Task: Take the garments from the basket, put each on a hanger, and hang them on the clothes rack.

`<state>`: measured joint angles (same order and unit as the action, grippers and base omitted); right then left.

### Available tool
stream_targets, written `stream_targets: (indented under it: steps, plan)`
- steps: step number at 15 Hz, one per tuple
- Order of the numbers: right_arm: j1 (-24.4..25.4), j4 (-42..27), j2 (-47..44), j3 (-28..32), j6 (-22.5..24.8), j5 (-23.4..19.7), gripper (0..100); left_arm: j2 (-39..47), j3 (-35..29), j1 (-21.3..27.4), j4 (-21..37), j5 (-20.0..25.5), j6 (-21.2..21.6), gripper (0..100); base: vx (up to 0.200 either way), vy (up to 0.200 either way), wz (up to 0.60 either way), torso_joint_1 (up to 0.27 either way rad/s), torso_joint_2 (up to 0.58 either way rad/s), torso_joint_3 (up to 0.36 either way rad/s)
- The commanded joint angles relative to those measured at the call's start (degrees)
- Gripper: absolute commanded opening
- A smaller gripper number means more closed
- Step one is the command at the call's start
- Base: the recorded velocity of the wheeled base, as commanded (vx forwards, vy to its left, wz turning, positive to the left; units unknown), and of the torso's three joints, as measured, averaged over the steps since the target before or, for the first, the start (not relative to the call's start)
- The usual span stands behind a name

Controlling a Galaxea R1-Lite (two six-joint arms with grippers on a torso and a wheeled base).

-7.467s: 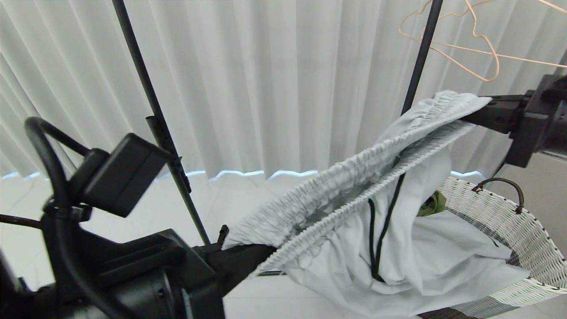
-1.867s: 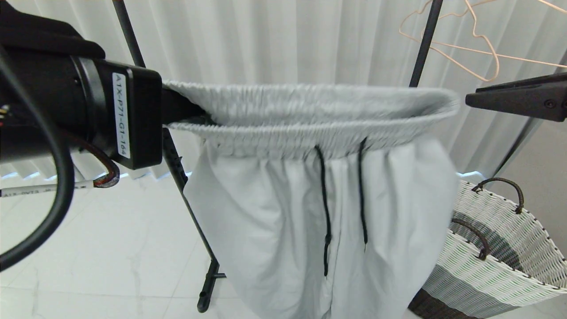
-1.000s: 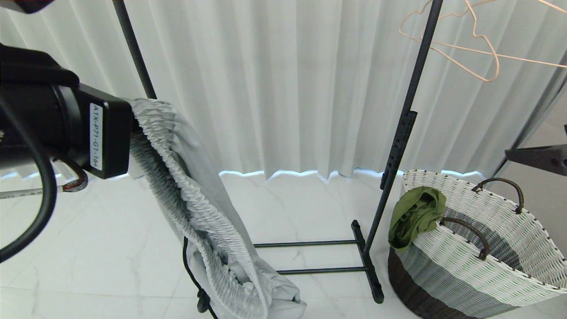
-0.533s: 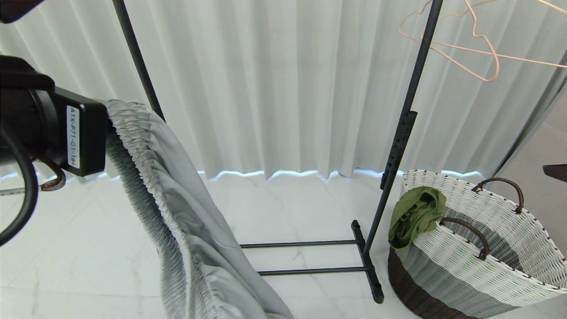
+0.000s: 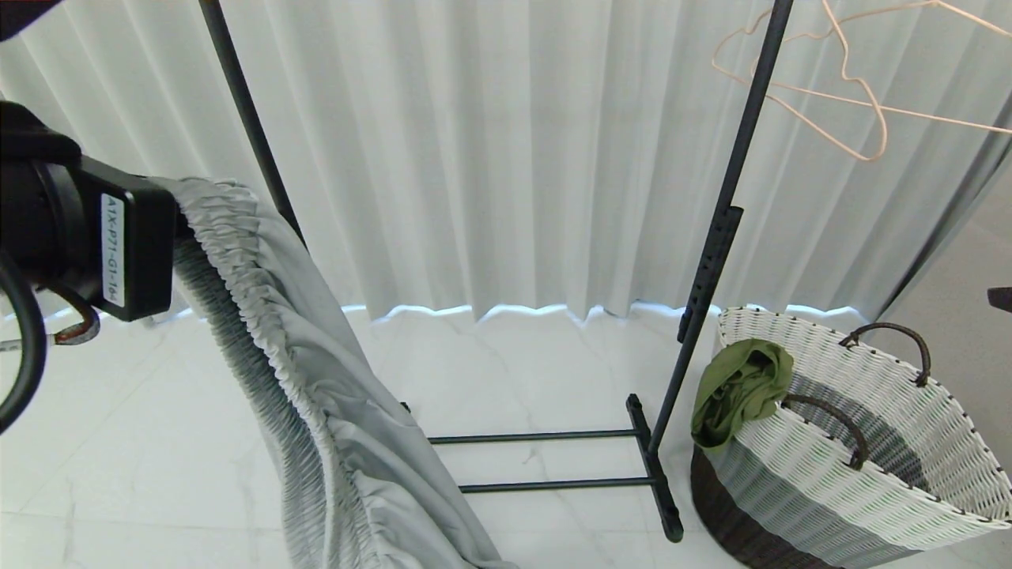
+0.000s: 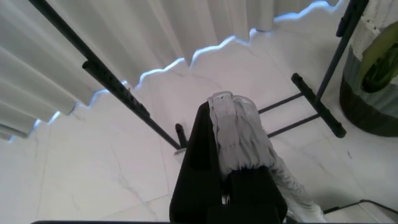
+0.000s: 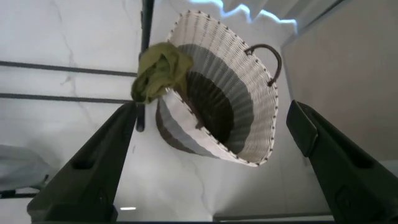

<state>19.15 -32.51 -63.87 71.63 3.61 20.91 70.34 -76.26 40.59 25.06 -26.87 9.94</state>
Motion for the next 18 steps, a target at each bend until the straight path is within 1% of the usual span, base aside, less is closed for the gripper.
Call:
stream_targets:
  steps: [1, 7, 18]
  plan:
    - [0.01, 0.26, -0.03, 0.00, -0.36, 0.01, 100, -0.03, -0.11, -0.34, -0.10, -0.03, 0.26, 0, 0.000, 0.000, 0.00, 0.134, -0.32, -0.295]
    - [0.01, 3.24, -0.21, -0.09, -0.62, -0.78, 100, -1.08, -0.11, -0.34, -0.10, -0.03, 0.26, 0, 0.000, 0.000, 0.00, 0.174, -0.52, -0.294]
    - [0.01, 3.68, -0.47, -0.35, -0.62, -1.40, 100, -1.52, -0.20, -0.34, -0.10, 0.06, 0.35, 0, 0.000, 0.000, 0.00, 0.211, -0.48, -0.283]
